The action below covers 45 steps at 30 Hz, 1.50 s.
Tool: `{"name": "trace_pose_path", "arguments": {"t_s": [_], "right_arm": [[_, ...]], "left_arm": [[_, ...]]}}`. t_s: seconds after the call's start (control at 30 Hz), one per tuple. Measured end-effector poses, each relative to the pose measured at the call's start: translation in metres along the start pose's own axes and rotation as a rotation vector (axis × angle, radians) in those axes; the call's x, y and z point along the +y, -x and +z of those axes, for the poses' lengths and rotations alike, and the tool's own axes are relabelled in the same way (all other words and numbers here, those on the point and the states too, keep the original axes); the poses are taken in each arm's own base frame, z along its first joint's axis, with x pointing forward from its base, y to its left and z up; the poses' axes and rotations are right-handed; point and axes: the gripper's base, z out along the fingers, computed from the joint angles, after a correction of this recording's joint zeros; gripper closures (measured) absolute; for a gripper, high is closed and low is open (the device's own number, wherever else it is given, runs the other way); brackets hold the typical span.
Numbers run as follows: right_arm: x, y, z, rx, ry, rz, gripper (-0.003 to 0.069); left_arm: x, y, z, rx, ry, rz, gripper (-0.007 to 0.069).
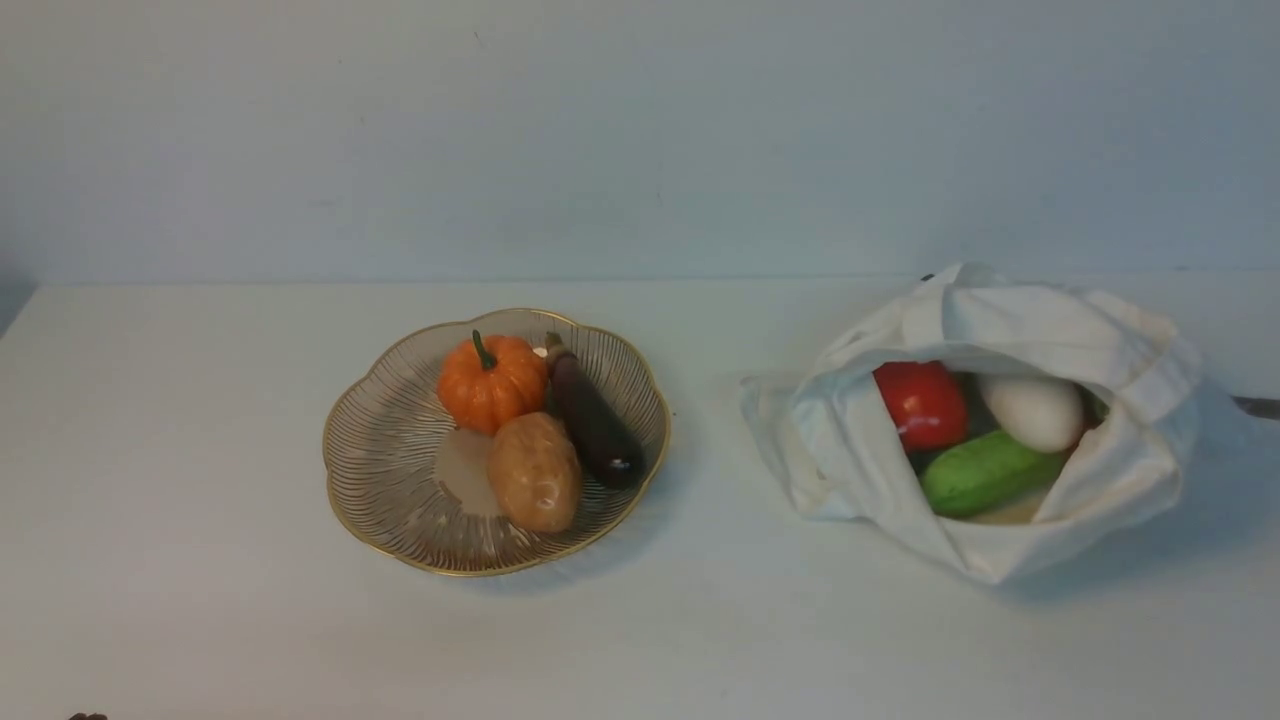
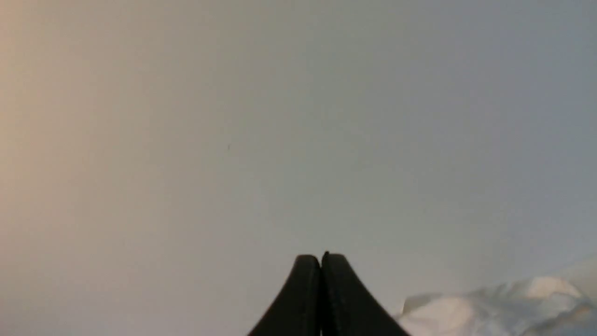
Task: Take vegetables from cloth bag on white table place on plate.
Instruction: 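Reach into the cloth bag and grasp a vegetable inside it with the right gripper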
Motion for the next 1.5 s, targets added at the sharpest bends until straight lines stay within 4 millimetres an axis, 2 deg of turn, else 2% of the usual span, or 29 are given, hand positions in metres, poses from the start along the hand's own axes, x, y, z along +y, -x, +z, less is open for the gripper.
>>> {"name": "trace_pose_path", "arguments": {"t_s": [0.07,0.13,0.27,0.37,0.43,0.53,0.6,0.87,1.0,1.03,1.1,1.2,1.23,1.37,1.5], "right_arm": [[0.01,0.006,0.019,0.192,-0.001,-0.071,0.0672],[0.02,0.016,0.046,0.425,-0.008,-0.149,0.0672],[0.017,0.02,0.099,0.771,-0.039,-0.253,0.0671],[0.01,0.019,0.137,0.887,-0.038,-0.31,0.0671],[0.009,0.019,0.155,0.919,-0.032,-0.361,0.0671],[0.014,0.007,0.178,0.995,-0.031,-0.439,0.0669],[0.016,0.002,0.184,1.019,-0.038,-0.465,0.0669],[0.028,-0.062,0.216,1.163,-0.119,-0.701,0.0669],[0.02,-0.096,0.235,1.191,-0.174,-0.772,0.0664],[0.02,-0.096,0.236,1.186,-0.176,-0.774,0.0664],[0.011,-0.114,0.247,1.2,-0.19,-0.823,0.0649],[-0.003,-0.135,0.259,1.225,-0.197,-0.934,0.0606],[-0.004,-0.136,0.259,1.226,-0.197,-0.941,0.0603],[-0.02,-0.152,0.272,1.207,-0.23,-1.079,0.0494],[-0.037,-0.154,0.282,1.159,-0.342,-1.021,0.0382]], "left_arm": [[0.0,0.0,0.0,0.0,0.0,0.0,0.0633],[0.0,0.0,0.0,0.0,0.0,0.0,0.0633],[0.0,0.0,0.0,0.0,0.0,0.0,0.0633],[0.0,0.0,0.0,0.0,0.0,0.0,0.0633],[0.0,0.0,0.0,0.0,0.0,0.0,0.0633],[0.0,0.0,0.0,0.0,0.0,0.0,0.0633],[0.0,0.0,0.0,0.0,0.0,0.0,0.0633],[0.0,0.0,0.0,0.0,0.0,0.0,0.0633],[0.0,0.0,0.0,0.0,0.0,0.0,0.0633],[0.0,0.0,0.0,0.0,0.0,0.0,0.0633],[0.0,0.0,0.0,0.0,0.0,0.0,0.0633],[0.0,0.0,0.0,0.0,0.0,0.0,0.0633],[0.0,0.0,0.0,0.0,0.0,0.0,0.0633],[0.0,0.0,0.0,0.0,0.0,0.0,0.0633],[0.0,0.0,0.0,0.0,0.0,0.0,0.0633]]}}
